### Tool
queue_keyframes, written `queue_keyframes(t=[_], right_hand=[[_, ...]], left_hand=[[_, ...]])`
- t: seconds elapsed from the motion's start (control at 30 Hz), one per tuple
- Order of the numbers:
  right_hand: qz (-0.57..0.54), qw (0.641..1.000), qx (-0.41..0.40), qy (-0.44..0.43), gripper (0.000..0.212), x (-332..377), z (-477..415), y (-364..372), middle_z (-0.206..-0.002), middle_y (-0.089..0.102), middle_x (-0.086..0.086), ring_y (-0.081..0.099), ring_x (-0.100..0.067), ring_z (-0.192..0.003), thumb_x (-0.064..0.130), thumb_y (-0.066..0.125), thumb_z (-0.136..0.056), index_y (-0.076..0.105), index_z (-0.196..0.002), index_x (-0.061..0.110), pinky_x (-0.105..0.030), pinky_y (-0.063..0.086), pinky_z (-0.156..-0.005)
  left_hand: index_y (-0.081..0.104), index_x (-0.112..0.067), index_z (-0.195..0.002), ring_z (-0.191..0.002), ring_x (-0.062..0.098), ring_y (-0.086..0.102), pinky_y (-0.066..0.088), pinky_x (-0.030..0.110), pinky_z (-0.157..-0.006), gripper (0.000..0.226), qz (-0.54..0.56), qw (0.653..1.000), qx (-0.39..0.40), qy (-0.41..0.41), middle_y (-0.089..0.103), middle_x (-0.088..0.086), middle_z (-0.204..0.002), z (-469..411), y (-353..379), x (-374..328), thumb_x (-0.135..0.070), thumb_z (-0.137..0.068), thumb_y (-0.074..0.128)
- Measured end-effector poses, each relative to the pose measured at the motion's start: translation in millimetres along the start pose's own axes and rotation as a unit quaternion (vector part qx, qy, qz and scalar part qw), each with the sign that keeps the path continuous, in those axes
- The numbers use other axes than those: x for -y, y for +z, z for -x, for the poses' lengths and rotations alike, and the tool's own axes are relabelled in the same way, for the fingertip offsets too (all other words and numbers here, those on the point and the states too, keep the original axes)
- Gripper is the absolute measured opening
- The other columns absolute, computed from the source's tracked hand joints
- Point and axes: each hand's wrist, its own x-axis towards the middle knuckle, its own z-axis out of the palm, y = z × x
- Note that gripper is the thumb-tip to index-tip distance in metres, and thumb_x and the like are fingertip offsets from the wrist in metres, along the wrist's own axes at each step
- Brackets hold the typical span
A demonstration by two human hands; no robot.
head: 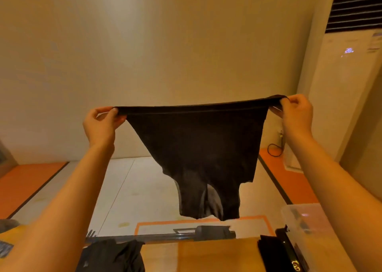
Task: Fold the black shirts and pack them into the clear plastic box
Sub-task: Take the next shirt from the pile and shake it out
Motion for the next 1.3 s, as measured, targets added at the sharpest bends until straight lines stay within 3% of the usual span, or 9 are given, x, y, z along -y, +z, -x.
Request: queue_keyframes(t=[0.17,0.33,0.43,0.5,0.63,0.8,1.0,1.1,1.3], right_hand=[[-0.001,1.000,0.013,0.008,0.023,-16.1,41.0,-15.8,-0.089,0.062,-0.019,0.069,-0.023,-0.092,0.005,0.050,-0.095,0.046,-0.074,0.013,-0.030,0.058,-0.081],[0.054,0.998,0.012,0.035,0.005,-45.1,81.1,-34.4,-0.084,0.062,-0.013,0.066,0.001,-0.071,0.006,0.052,-0.096,0.055,-0.093,0.004,-0.008,0.049,-0.057],[0.080,0.994,0.020,0.071,0.013,-64.2,100.4,-50.3,-0.098,0.065,-0.023,0.068,-0.026,-0.092,0.008,0.053,-0.096,0.055,-0.083,0.008,-0.025,0.059,-0.072],[0.099,0.991,0.021,0.091,0.018,-73.8,116.9,-62.7,-0.098,0.065,-0.024,0.068,-0.029,-0.093,0.010,0.053,-0.096,0.054,-0.079,0.013,-0.033,0.059,-0.077],[0.147,0.983,0.012,0.109,0.012,-85.3,163.6,-87.3,-0.087,0.066,-0.011,0.066,-0.003,-0.070,0.011,0.053,-0.096,0.057,-0.086,0.005,-0.010,0.050,-0.055],[0.232,0.960,0.039,0.151,0.012,-119.9,228.3,-118.1,-0.081,0.067,-0.004,0.069,-0.014,-0.078,0.015,0.056,-0.096,0.057,-0.087,0.006,-0.021,0.050,-0.055],[0.276,0.949,0.037,0.151,0.008,-128.2,271.6,-144.4,-0.102,0.067,-0.009,0.067,-0.012,-0.081,0.007,0.055,-0.095,0.055,-0.087,0.004,-0.012,0.053,-0.056],[0.297,0.946,0.049,0.119,0.010,-122.2,283.0,-156.3,-0.097,0.064,-0.006,0.065,-0.012,-0.082,0.004,0.055,-0.094,0.054,-0.084,0.004,-0.008,0.050,-0.056],[0.347,0.931,0.076,0.088,0.019,-114.0,309.8,-189.6,-0.081,0.064,-0.004,0.065,-0.021,-0.080,0.008,0.060,-0.091,0.051,-0.077,0.017,-0.035,0.055,-0.065]], left_hand=[[0.060,-0.008,-0.099,-0.085,0.021,0.071,0.058,0.022,-0.075,0.005,-0.022,1.000,-0.004,0.010,0.068,0.012,-0.099,35.8,-36.4,14.1,-0.009,-0.095,0.059],[0.061,-0.009,-0.096,-0.079,0.016,0.070,0.058,0.019,-0.070,0.003,-0.052,0.998,0.018,-0.005,0.068,0.010,-0.095,69.8,-70.4,38.0,-0.008,-0.095,0.059],[0.061,-0.004,-0.105,-0.083,0.021,0.070,0.059,0.023,-0.073,0.011,-0.078,0.996,0.030,-0.012,0.067,0.011,-0.096,91.2,-89.2,50.9,-0.007,-0.095,0.059],[0.062,-0.006,-0.100,-0.081,0.021,0.070,0.060,0.025,-0.074,0.006,-0.087,0.995,0.044,-0.024,0.068,0.011,-0.093,109.3,-104.4,62.0,-0.006,-0.094,0.059],[0.064,-0.007,-0.096,-0.077,0.021,0.072,0.060,0.026,-0.074,0.006,-0.141,0.986,0.068,-0.048,0.070,0.012,-0.090,150.9,-143.2,95.9,-0.005,-0.092,0.061],[0.066,-0.014,-0.091,-0.074,0.012,0.070,0.059,0.041,-0.080,0.007,-0.242,0.962,0.108,-0.070,0.070,0.004,-0.083,188.4,-186.9,137.7,-0.007,-0.091,0.064],[0.067,-0.019,-0.093,-0.080,0.015,0.070,0.057,0.046,-0.082,0.007,-0.268,0.953,0.119,-0.073,0.070,-0.002,-0.085,216.2,-211.0,149.0,-0.013,-0.091,0.065],[0.067,-0.020,-0.095,-0.081,0.014,0.069,0.057,0.045,-0.082,0.008,-0.268,0.956,0.101,-0.069,0.070,-0.002,-0.084,232.3,-220.3,142.9,-0.013,-0.091,0.064],[0.067,-0.014,-0.098,-0.080,0.016,0.068,0.057,0.038,-0.080,0.008,-0.297,0.950,0.083,-0.046,0.069,0.003,-0.083,276.6,-236.0,128.9,-0.012,-0.090,0.065]])
